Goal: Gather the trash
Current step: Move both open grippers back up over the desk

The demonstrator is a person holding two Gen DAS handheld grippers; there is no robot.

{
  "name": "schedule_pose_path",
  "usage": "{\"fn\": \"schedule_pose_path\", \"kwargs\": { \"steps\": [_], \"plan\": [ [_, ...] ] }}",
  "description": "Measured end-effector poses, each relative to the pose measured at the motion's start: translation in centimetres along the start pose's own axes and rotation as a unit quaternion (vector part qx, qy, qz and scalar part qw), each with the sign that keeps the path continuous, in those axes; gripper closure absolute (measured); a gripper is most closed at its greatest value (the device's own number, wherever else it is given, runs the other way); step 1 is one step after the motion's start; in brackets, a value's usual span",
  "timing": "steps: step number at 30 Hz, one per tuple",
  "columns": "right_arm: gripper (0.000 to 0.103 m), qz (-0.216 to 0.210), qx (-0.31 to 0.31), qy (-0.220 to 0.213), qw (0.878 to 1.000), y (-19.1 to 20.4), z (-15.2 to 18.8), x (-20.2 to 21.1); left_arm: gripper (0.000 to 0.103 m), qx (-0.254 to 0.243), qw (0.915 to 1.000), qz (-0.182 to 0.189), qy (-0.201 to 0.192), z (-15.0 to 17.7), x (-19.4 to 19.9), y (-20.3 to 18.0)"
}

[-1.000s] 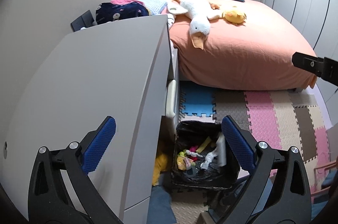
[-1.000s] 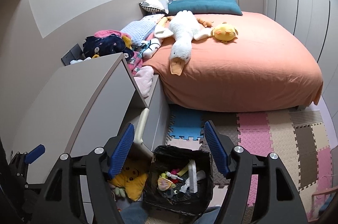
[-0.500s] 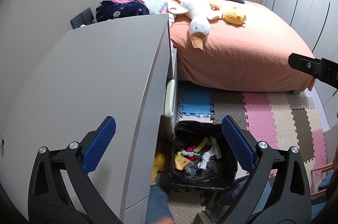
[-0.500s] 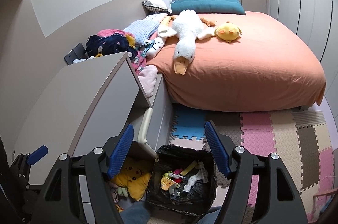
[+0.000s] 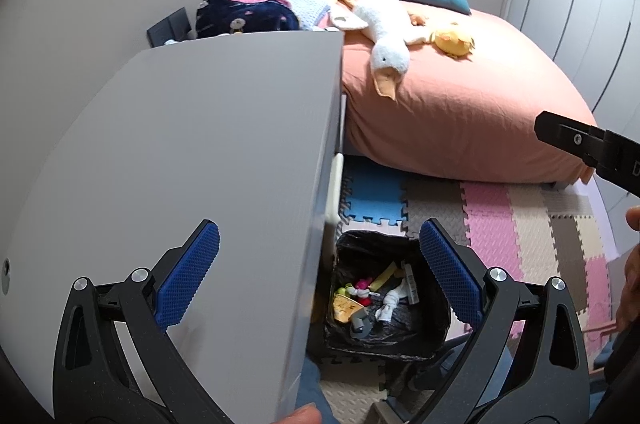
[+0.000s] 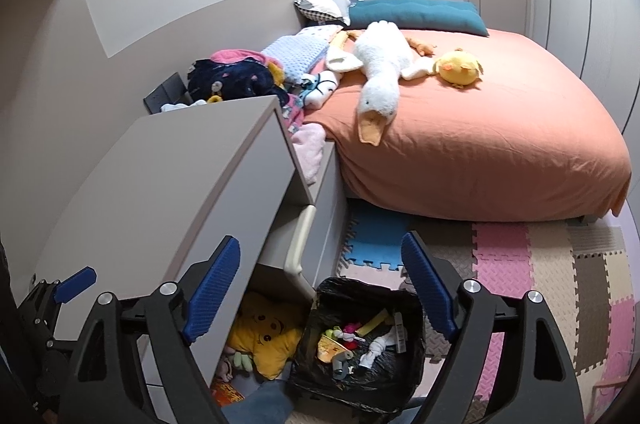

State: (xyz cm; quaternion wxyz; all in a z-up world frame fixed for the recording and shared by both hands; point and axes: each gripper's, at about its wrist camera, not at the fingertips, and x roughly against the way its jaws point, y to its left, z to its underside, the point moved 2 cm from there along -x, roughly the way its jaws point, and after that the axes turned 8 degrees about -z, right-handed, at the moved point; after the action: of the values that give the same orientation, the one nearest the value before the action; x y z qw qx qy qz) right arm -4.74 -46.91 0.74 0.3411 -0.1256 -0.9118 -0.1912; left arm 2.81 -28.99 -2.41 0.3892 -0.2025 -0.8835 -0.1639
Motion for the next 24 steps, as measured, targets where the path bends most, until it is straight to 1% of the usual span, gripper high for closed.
{"fn": "schedule_pose_path", "kwargs": {
  "steps": [3, 8, 11, 22, 24],
  "plan": [
    [0.017, -0.004, 0.009, -0.001, 1.0, 1.1, -0.3, -0.2, 0.006, 0.011, 0.9999, -0.007, 0.001, 0.1, 0.0, 1.1],
    [0.016, -0.013, 0.03, 0.004, 0.999, 3.4, -0.3, -1.0, 0.006, 0.029, 0.9994, -0.018, 0.002, 0.4, 0.1, 3.1],
    [0.015, -0.022, 0.043, 0.011, 0.999, 4.8, -0.2, -1.6, 0.006, 0.037, 0.9991, -0.022, 0.001, 0.7, 0.3, 4.2],
    [0.014, -0.051, 0.083, 0.025, 0.995, 10.2, 0.6, -3.0, 0.006, 0.068, 0.9962, -0.054, 0.0, 2.0, 1.1, 9.3],
    [0.012, -0.055, 0.092, 0.027, 0.994, 11.3, 0.9, -3.2, 0.006, 0.075, 0.9954, -0.061, 0.001, 2.5, 1.3, 10.4]
  ]
}}
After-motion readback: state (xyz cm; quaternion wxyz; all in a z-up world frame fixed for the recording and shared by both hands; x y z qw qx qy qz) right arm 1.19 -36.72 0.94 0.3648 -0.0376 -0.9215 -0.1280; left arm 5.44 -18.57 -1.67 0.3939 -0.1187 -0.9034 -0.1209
